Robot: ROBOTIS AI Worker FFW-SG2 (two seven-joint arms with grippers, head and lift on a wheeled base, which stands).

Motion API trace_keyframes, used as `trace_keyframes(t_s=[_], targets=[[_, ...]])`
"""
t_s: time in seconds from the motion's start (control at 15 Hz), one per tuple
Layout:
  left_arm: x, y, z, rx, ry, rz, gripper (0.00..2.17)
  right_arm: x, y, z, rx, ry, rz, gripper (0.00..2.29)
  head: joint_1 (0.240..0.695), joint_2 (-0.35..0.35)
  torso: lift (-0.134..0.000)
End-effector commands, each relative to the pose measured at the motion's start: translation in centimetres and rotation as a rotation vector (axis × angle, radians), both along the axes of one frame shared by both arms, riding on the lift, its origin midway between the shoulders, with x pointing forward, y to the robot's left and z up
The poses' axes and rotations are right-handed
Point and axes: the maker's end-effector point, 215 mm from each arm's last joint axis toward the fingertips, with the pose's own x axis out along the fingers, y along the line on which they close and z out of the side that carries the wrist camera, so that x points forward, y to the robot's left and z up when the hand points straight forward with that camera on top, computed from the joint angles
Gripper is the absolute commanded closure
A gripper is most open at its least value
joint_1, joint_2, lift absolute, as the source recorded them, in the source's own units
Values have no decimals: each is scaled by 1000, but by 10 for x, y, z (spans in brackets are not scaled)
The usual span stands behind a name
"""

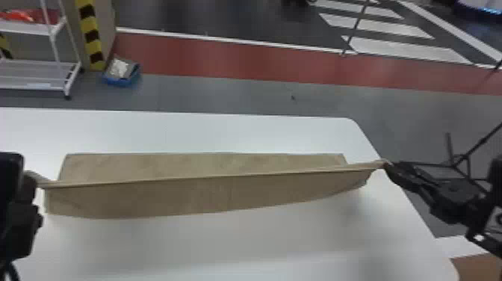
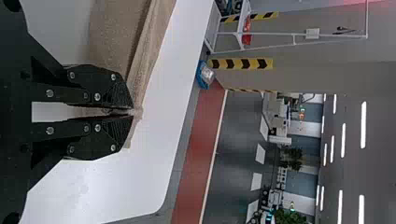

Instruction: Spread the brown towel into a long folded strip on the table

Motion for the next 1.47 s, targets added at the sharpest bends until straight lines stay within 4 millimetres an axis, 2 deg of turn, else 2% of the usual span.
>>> trace_keyframes(t_s=[0.0, 0.2, 0.4, 0.53, 0.67, 0.8, 0.87, 0.93, 1.0, 1.2, 1.33, 1.4], targets=[[36, -5, -21, -17, 37, -13, 1706, 27, -12, -22, 14, 40, -19, 1028, 695, -257, -119], [74, 2, -51, -10, 96, 0, 1706, 53, -25, -39, -23, 57, -41, 1025, 695, -256, -119], [108, 4, -63, 22, 116, 9, 1706, 86, -25, -49, 34, 64, -48, 1025, 695, -244, -119], [114, 8, -66, 37, 122, 13, 1706, 102, -18, -49, 25, 50, -47, 1025, 695, -234, -119], [122, 11, -69, 40, 130, 19, 1676, 119, -7, -58, 7, 74, -37, 964, 695, -222, -119], [128, 9, -70, 39, 112, 15, 1477, 129, 9, -72, -22, 103, -16, 920, 695, -208, -119], [133, 8, -72, 41, 103, 9, 1180, 135, 15, -78, -45, 107, -2, 920, 695, -192, -119], [143, 8, -69, 57, 59, 12, 444, 140, 17, -90, -70, 130, -5, 920, 695, -186, -119], [151, 9, -65, 63, 5, 17, 2, 144, 23, -95, -98, 124, 2, 687, 695, -180, -119], [161, 9, -46, 47, -139, 13, 6, 144, 27, -96, -95, 108, 5, 292, 695, -158, -119], [158, 10, -39, 44, -191, 6, 9, 142, 22, -95, -88, 107, -6, 292, 695, -153, -119], [156, 15, -43, 45, -181, 13, 16, 141, 21, -96, -86, 109, -7, 296, 695, -154, -119]])
